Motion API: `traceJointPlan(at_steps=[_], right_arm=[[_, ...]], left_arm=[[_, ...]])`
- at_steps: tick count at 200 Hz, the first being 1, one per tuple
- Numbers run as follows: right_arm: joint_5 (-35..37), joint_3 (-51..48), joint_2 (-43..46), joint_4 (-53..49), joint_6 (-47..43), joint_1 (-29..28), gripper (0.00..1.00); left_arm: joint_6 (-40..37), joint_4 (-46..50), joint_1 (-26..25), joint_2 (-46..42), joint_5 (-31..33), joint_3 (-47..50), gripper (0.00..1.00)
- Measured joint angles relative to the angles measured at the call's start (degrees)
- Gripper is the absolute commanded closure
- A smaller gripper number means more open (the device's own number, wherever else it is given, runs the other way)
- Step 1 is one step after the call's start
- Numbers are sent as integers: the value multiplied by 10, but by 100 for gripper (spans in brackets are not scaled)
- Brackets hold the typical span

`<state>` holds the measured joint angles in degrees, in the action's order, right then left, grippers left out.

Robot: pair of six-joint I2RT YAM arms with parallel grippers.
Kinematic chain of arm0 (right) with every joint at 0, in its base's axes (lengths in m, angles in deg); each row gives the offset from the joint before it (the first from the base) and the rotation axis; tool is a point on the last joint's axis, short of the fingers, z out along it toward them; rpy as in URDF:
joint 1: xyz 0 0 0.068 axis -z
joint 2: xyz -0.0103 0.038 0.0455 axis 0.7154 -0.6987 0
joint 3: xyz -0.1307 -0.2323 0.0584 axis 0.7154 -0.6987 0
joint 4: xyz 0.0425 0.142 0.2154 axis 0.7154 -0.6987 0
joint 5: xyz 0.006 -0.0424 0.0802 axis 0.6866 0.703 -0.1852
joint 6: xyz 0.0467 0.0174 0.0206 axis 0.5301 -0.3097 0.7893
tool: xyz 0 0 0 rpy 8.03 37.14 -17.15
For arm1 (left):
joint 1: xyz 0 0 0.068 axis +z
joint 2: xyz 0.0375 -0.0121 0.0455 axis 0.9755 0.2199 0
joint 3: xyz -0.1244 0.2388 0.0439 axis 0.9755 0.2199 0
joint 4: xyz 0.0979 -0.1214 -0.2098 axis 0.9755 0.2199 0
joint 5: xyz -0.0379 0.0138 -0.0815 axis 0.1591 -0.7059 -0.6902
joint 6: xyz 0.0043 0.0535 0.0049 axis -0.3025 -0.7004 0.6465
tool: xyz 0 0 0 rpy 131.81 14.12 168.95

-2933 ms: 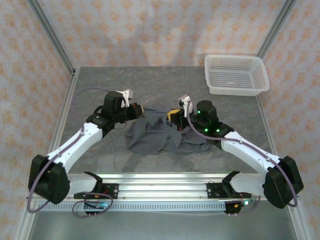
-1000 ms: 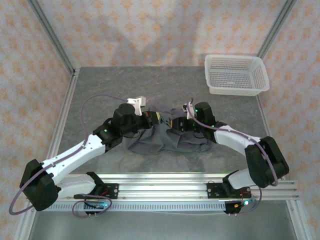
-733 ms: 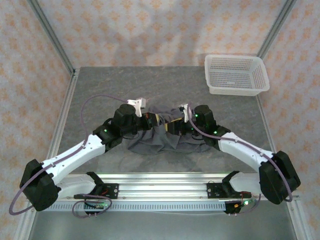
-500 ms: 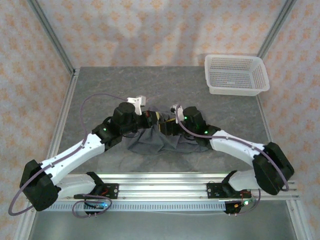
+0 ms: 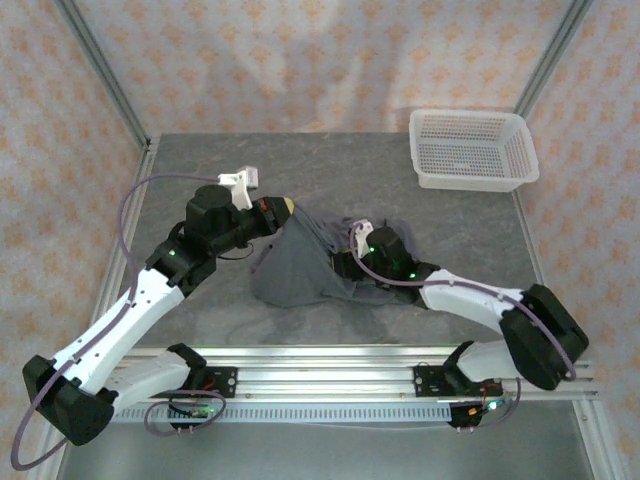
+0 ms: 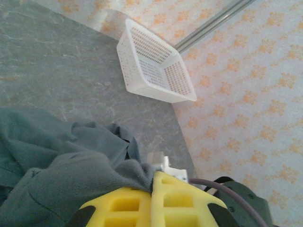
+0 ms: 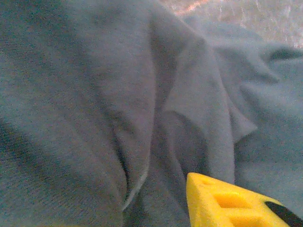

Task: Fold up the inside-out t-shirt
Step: Turn the T-shirt inside out at the center of the table.

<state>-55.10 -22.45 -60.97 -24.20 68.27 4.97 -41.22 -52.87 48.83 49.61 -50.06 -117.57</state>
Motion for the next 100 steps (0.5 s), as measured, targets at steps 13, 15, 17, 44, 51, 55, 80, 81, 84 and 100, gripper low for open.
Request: traceJointPlan(at_steps=[13,15,17,44,51,55,80,81,84,100], right_arm=[[-10,1,34,-2,-19,0,42],[-11,1,40,-2,-23,0,40],[-12,1,43,-2,-23,0,38],[-27,34,75,1,-72,0,34],[-28,53,69,1,-84,0,34],[-27,62,65,0,-89,0,34],[-40,125,13,7,-110,14,40],[-42,126,12,8,-109,15,40],[-44,130,6,9,-110,17,42],[-64,136,-17,14,-112,30,54]], left_arm=[[0,-6,0,4,-18,0,100],[0,-7,0,5,-21,0,100],[0,-9,0,6,-22,0,100],[-5,-10,-10,18,-37,0,100],[-7,-9,-13,19,-37,0,100],[-9,-8,-16,19,-37,0,100],[-20,1,-19,13,-35,0,100],[-20,1,-19,12,-35,0,100],[-22,3,-19,11,-34,0,100],[-29,13,-19,1,-32,0,100]])
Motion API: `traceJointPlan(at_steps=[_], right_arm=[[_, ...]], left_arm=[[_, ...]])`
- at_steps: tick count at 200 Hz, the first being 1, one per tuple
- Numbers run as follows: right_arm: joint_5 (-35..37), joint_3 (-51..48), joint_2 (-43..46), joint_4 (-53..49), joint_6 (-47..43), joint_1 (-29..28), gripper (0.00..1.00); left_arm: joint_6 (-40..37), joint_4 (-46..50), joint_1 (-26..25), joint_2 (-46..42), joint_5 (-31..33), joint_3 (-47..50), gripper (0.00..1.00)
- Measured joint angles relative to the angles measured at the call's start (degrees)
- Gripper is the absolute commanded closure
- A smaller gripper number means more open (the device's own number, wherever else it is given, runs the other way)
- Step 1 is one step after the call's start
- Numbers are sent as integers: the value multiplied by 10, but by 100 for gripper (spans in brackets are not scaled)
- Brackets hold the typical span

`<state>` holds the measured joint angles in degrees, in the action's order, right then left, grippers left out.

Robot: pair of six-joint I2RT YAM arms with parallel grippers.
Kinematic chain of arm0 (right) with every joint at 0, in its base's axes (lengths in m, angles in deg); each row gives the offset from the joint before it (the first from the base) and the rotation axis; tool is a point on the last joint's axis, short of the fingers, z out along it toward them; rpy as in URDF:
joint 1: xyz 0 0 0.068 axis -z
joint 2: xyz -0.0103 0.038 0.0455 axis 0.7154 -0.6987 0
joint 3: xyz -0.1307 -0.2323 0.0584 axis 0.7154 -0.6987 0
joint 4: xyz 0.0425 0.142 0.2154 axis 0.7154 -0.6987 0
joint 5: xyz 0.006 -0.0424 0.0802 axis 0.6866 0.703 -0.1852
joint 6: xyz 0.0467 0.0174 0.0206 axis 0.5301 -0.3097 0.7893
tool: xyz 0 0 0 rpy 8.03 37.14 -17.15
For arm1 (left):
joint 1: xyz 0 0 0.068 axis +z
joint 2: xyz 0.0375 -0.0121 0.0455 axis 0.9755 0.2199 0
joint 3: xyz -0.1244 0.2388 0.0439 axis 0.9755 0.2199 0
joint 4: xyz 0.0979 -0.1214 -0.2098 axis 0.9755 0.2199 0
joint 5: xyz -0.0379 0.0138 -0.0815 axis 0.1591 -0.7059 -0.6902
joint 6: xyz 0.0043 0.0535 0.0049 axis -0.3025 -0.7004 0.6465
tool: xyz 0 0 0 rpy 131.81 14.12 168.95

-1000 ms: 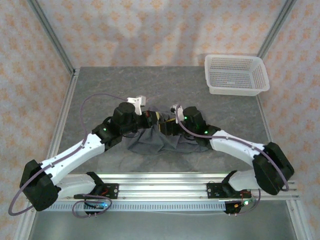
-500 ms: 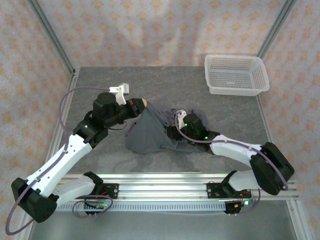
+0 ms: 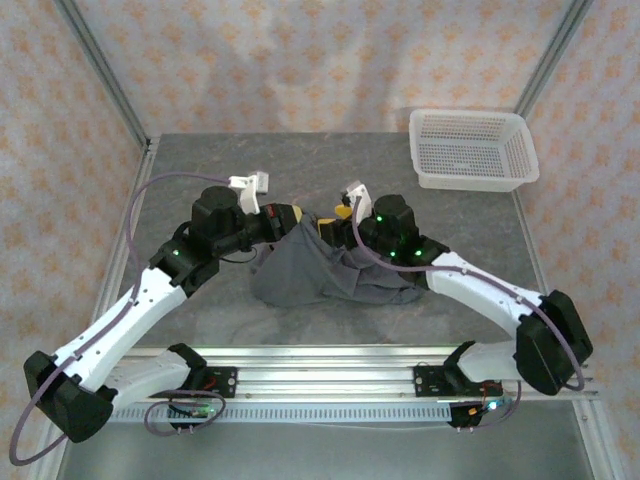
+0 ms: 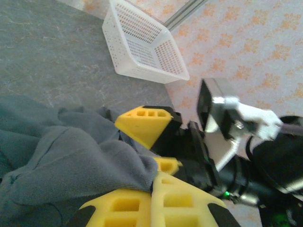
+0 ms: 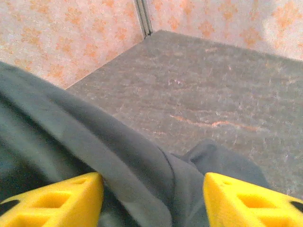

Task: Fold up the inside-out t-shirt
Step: Turn the T-shirt inside out at the center of the table.

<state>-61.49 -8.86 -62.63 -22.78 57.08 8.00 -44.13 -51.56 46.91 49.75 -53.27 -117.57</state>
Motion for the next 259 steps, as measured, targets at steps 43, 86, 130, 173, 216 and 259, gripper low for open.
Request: traceJointPlan(at_steps=[43,86,130,173,216,259], right_arm=[[-86,10,-39,-24,-8,11,40],[-197,22,-61,-26,-11,11,34],[-217,42,-93,-27,3,11,100],[-271,8,-3,-7,75,28,100],[-294,-28,93,56,154,29,100],[-272,-37,78,69,184,32,100]], left_arm=[[-10,13,0,-9,-2,0,100],[-23,17,0,-7,-14,0,100],[-46,39,-4,-8,-3,0,100],[-66,116,32,-28,132,24,100],[-58,84,55,55,127,89,69],[-63,84,57,5,140,95,55]])
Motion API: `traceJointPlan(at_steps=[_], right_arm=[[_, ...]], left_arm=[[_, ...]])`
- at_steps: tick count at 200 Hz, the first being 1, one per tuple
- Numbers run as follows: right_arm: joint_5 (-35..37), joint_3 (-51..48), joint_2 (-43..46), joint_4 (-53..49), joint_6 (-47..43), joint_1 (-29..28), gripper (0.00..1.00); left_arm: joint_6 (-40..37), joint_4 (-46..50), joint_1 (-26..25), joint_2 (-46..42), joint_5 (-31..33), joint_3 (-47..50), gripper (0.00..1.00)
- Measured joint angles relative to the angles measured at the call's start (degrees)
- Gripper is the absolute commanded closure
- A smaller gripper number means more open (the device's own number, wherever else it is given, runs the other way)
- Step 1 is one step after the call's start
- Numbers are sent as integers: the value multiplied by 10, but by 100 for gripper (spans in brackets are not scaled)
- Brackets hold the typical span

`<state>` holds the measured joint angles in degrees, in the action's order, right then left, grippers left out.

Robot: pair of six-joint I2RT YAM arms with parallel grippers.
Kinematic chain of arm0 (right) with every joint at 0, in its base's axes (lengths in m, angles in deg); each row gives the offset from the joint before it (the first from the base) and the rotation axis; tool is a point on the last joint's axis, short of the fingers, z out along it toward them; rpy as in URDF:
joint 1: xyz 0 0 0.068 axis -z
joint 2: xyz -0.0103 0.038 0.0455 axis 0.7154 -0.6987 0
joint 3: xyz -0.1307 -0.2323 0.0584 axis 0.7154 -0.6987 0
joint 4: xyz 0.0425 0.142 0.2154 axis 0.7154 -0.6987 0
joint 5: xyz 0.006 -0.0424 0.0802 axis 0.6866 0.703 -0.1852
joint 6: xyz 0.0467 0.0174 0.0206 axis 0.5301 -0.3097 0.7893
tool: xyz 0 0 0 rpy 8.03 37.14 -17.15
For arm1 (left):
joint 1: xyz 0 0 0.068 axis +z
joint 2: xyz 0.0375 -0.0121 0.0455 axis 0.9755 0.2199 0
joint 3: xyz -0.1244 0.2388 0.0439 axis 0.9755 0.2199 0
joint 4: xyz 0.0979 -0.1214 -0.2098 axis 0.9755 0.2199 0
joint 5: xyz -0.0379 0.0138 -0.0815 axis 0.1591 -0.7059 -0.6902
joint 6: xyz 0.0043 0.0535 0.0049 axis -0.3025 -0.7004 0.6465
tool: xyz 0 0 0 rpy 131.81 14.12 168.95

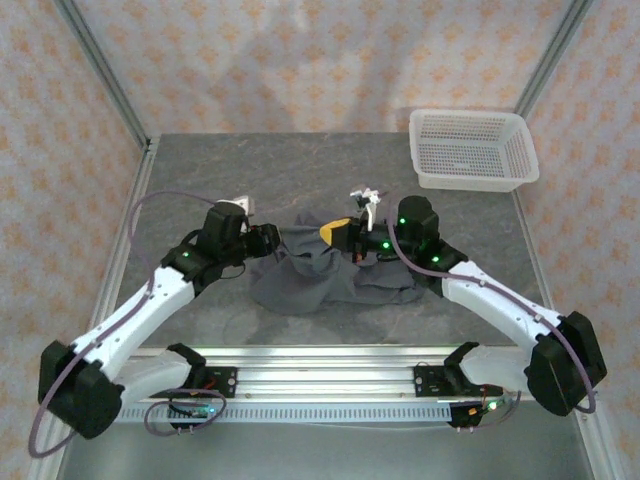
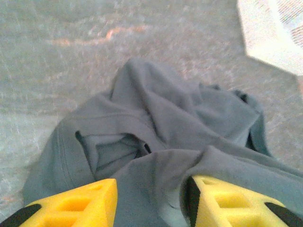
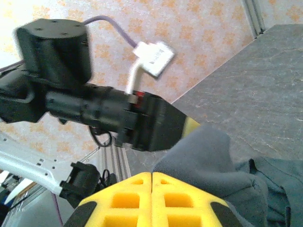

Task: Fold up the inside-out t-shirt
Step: Turn the T-shirt inside out at the center of the table.

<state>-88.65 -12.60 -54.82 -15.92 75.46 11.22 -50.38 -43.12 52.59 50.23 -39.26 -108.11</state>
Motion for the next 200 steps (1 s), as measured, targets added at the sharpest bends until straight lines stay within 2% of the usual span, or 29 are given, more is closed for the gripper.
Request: traceJointPlan(at_steps=[19,38,59,75,111,136,168,189,200], right_arm=[[19,0,-13,4,3,5,100],[35,0,-33,3,8,13,100],[45,2,-48,-1,12,17,100],[46,9,-56,-10,15,17,100],[46,21,-61,-21,16,17,100],[45,21,-61,-23,16,17,100],[43,21,-61,-30,17,17,100],[43,21,-61,-35,17,17,100],[42,22,-61,-36,18,17,100]], left_arm=[[0,1,-10,-61,17,1,54],[-9,2,-61,-111,47,7,55],[-42,3,-138,-116,75,13,57],[-62,-5,-167,-94,72,13,59],[-80,-57,-188,11,29,7,56],[-81,-83,-189,69,25,-11,53],[-81,-118,-190,92,25,-23,48],[-82,-134,-189,97,15,-32,38],[-82,-143,-190,100,6,-36,36]])
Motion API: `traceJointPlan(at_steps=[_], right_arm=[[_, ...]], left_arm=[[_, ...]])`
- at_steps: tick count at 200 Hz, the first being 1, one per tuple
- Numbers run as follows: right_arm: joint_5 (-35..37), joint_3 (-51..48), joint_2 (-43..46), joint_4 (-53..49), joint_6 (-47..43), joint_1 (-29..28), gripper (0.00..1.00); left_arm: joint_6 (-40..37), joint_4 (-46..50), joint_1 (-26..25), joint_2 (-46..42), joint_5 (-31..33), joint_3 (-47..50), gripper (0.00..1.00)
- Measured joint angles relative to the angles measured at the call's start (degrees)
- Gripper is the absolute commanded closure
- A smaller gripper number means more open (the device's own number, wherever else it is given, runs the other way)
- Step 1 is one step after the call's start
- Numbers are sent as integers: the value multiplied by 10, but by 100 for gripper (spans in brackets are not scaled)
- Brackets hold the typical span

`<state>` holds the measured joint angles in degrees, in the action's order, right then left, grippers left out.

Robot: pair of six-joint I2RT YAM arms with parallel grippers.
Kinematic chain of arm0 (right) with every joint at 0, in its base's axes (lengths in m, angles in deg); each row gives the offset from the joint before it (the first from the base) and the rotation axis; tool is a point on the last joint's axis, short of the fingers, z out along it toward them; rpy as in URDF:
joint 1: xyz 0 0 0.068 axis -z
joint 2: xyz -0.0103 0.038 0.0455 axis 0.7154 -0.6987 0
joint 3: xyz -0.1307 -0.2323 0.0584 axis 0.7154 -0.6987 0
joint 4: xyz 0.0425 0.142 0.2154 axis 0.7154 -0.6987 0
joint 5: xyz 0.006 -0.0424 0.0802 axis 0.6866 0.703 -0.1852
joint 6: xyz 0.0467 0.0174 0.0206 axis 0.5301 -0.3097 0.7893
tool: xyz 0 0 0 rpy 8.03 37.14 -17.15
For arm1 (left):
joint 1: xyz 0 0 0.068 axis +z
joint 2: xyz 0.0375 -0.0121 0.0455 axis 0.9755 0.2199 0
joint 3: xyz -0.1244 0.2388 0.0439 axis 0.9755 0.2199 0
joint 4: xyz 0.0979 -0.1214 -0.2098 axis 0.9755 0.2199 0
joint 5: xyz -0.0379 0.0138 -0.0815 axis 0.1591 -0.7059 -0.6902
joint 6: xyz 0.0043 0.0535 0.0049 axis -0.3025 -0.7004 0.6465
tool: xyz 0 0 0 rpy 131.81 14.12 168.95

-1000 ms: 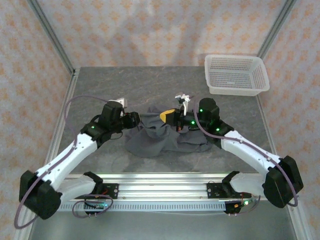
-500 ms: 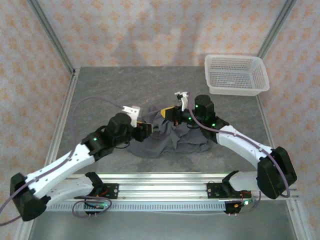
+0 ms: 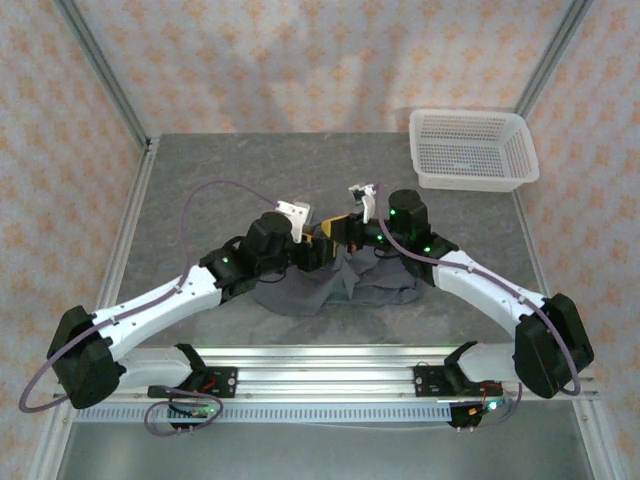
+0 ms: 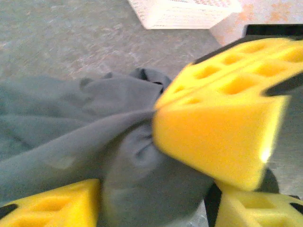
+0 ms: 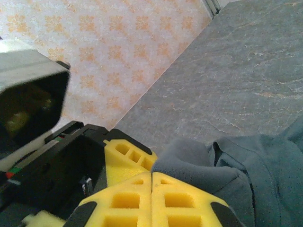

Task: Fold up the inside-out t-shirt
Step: Turn the T-shirt inside out at the center of the table.

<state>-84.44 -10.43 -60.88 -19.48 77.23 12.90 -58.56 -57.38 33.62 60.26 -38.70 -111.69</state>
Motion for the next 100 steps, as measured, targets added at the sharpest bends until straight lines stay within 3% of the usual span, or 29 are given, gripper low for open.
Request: traceJointPlan(at_steps=[26,42,76,100], right_arm=[[-1,1,0,0,0,2,100],[-1,1,0,0,2,2,100],[-3,7,0,-5,2,2,100],[2,7,0,-13,0,2,100]], left_arm=[[-2,-6,0,5,-11,-1,39],[1,-6,0,5,-8,-1,55],[5,-5,1,6,20,-1,100],[5,-4,1,6,24,-2,100]])
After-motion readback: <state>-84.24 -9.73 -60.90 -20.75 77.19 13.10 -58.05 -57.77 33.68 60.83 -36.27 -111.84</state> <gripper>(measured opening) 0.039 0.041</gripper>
